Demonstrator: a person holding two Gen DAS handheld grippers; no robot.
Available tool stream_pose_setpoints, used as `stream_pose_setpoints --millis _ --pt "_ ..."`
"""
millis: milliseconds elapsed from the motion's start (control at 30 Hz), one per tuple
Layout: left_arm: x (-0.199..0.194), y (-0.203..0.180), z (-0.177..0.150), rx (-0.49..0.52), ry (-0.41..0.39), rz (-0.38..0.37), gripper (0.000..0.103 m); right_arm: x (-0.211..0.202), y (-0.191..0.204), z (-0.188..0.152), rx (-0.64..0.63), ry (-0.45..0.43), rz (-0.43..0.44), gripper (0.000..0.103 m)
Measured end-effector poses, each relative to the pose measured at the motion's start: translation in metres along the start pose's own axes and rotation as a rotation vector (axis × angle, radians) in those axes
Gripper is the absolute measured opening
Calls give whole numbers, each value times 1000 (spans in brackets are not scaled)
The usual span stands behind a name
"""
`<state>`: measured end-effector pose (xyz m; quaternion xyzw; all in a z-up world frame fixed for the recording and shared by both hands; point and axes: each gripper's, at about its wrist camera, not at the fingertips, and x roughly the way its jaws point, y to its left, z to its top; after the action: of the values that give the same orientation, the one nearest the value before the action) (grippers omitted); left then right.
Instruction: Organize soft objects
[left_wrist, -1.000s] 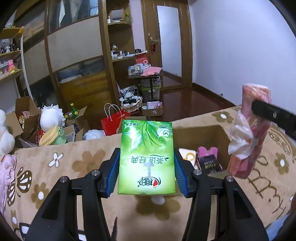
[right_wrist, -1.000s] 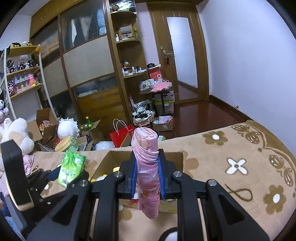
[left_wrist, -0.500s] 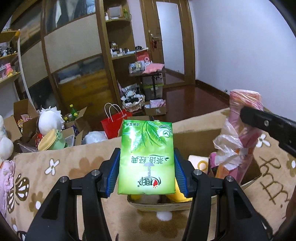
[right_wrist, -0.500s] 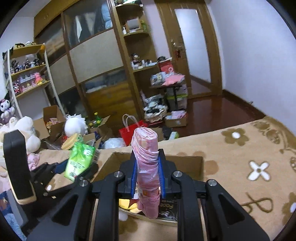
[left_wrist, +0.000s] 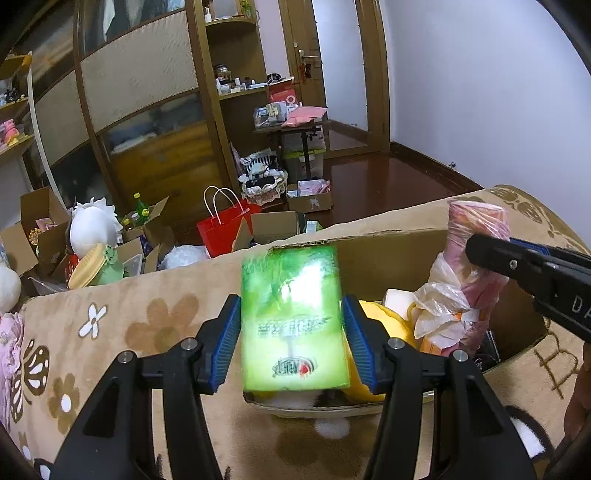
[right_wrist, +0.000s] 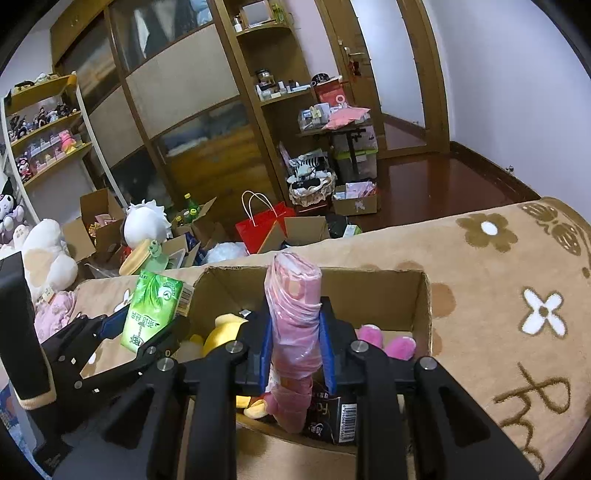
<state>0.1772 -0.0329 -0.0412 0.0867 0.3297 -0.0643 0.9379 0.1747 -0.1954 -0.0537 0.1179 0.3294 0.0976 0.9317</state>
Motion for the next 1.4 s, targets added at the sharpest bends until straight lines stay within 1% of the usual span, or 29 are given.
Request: stream_pose_setpoints --millis 233,300,367,433,500,533,567,600,667,700,767,800,867,967,1033,1133,1267,1400 --pt "0 1 -2 -4 2 -2 61 4 -1 -8 7 32 -19 25" --pt "-1 1 -2 -4 3 -1 63 3 1 -8 -2 30 -23 27" --pt "-4 3 -3 -9 -2 5 72 -1 3 -8 -8 20 -27 38" --pt "-7 4 -3 -17 -10 8 77 -4 4 -8 -7 9 -31 42" --pt "-13 7 -2 -23 -21 15 79 -11 6 -9 -8 -10 -41 44" --pt "-16 8 -2 -26 -25 22 80 -12 6 -9 -6 -12 -42 48" --pt "-19 10 -2 -29 -27 27 83 -15 6 -10 -2 -15 -43 55" --pt "-22 12 -2 -31 -30 30 85 -17 6 -10 0 -18 -46 58" --pt "-31 15 -3 -27 -40 31 93 -24 7 -9 2 -27 -51 62" --pt "-35 16 -3 -20 -46 33 94 -29 8 -9 4 -31 -55 64" --pt "-47 17 -2 -5 -63 51 97 -40 10 -7 5 -42 -70 78" --pt "-52 17 -1 -1 -70 58 98 -46 11 -6 4 -49 -76 81" --pt "-65 19 0 -3 -81 71 100 -60 14 -3 2 -65 -88 90" --pt "-83 21 3 -9 -90 65 101 -82 19 1 3 -94 -131 99" --pt "-98 21 5 -7 -113 80 101 -96 22 3 0 -118 -151 103" --pt "-120 22 7 -2 -142 100 103 -120 26 5 -6 -155 -168 103" --pt "-150 28 7 -19 -163 92 103 -149 32 7 -35 -176 -191 103" --pt "-177 30 2 -20 -186 94 103 -176 33 2 -44 -204 -189 103"
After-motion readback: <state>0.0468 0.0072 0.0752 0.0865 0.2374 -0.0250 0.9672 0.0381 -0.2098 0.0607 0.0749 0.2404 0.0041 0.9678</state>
